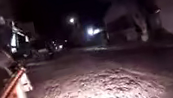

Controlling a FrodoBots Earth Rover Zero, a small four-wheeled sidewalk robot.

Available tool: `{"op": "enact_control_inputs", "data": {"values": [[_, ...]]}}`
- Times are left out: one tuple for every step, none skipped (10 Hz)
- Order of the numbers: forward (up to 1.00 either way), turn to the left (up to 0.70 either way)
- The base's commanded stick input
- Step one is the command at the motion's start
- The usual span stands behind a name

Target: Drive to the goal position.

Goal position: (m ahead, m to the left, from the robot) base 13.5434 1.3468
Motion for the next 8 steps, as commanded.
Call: {"op": "enact_control_inputs", "data": {"values": [[0.70,0.00],[0.70,0.00],[0.70,0.00],[0.70,0.00],[0.70,0.00],[0.70,0.00],[0.70,0.00],[0.70,0.00]]}}
